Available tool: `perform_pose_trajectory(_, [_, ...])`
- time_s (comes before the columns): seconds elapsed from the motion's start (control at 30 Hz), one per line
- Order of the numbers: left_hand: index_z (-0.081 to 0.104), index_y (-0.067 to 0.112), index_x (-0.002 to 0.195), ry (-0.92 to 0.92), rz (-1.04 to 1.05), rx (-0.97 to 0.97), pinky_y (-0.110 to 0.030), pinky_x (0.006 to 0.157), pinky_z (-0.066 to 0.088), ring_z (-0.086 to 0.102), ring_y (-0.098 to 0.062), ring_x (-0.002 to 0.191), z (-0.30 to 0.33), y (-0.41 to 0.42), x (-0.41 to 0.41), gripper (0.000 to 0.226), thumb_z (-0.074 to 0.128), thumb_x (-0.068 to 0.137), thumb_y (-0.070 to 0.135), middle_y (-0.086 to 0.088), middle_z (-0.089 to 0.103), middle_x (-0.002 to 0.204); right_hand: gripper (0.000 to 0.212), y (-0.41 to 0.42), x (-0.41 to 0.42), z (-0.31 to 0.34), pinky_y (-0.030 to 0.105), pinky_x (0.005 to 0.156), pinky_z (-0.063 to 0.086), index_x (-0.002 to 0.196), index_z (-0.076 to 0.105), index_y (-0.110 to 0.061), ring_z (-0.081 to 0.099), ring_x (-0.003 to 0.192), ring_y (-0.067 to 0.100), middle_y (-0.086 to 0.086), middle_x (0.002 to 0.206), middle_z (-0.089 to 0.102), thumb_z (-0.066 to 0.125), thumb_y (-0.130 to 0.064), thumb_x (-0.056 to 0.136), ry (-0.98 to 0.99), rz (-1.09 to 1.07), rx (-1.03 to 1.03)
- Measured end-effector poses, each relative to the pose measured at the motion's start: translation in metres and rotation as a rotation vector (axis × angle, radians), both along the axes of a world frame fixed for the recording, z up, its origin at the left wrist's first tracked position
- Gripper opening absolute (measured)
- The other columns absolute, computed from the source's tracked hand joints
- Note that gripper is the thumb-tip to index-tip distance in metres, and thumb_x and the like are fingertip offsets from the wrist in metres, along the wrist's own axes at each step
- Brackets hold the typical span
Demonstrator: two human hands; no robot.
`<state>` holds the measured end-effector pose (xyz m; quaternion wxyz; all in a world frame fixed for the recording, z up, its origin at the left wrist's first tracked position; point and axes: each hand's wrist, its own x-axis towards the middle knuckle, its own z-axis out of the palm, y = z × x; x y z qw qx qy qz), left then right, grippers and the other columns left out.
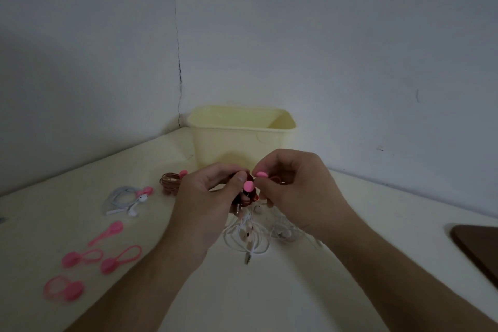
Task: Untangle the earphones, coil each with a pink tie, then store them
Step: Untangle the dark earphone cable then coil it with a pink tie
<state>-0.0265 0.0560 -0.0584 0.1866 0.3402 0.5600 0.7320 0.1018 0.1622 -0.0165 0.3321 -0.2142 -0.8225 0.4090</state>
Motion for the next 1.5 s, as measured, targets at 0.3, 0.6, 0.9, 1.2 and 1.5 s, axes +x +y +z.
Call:
perform_pose_trajectory(0.3, [0.080, 0.008, 0.099, -0.051, -0.008, -0.034, -0.027, 0.055, 0.055, 0.071, -0.018, 0.068, 0.001, -0.001, -0.001, 0.011, 0.069, 0.097, 0.007, -0.012, 0.077, 0.087, 0.018, -0.013, -0.006, -0.008, 0.009, 0.061, 0.049, 0.079, 0.075, -0.022, 0.070, 0.070, -0.001, -0.012, 0.073, 0.074, 0.079, -0.008, 0.089, -0.012, -0.090, 0.167])
perform_pose_trajectory(0.6, [0.081, 0.011, 0.096, -0.047, -0.042, -0.061, -0.032, 0.058, 0.059, 0.070, -0.019, 0.069, 0.001, -0.002, 0.002, 0.012, 0.069, 0.097, 0.008, -0.015, 0.078, 0.089, 0.018, -0.015, -0.008, -0.013, 0.017, 0.060, 0.053, 0.076, 0.073, -0.023, 0.069, 0.070, 0.005, -0.009, 0.070, 0.073, 0.077, -0.009, 0.088, -0.039, -0.124, 0.235])
perform_pose_trajectory(0.9, [0.083, 0.020, 0.095, 0.047, -0.125, -0.120, -0.034, 0.069, 0.060, 0.074, -0.022, 0.080, 0.000, -0.003, 0.005, 0.018, 0.070, 0.097, 0.008, -0.007, 0.080, 0.095, 0.017, -0.008, -0.007, -0.015, 0.018, 0.057, 0.052, 0.091, 0.059, -0.023, 0.068, 0.071, 0.007, -0.004, 0.081, 0.069, 0.072, -0.013, 0.088, -0.151, -0.166, 0.134])
perform_pose_trajectory(1.2, [0.083, 0.016, 0.097, 0.064, -0.183, -0.102, -0.030, 0.064, 0.056, 0.072, -0.019, 0.070, 0.004, -0.004, 0.006, 0.017, 0.068, 0.097, 0.007, -0.011, 0.079, 0.089, 0.018, -0.005, -0.002, -0.010, 0.010, 0.049, 0.043, 0.098, 0.075, -0.029, 0.070, 0.063, 0.002, -0.010, 0.084, 0.076, 0.063, -0.017, 0.092, -0.210, -0.031, 0.116])
perform_pose_trajectory(1.5, [0.081, 0.013, 0.097, 0.067, -0.204, -0.114, -0.031, 0.066, 0.058, 0.072, -0.024, 0.073, 0.004, -0.004, 0.007, 0.016, 0.066, 0.098, 0.006, -0.018, 0.075, 0.095, 0.019, -0.003, -0.001, -0.010, 0.011, 0.050, 0.041, 0.092, 0.071, -0.021, 0.068, 0.056, 0.001, -0.008, 0.078, 0.075, 0.058, -0.007, 0.096, -0.203, 0.027, 0.076])
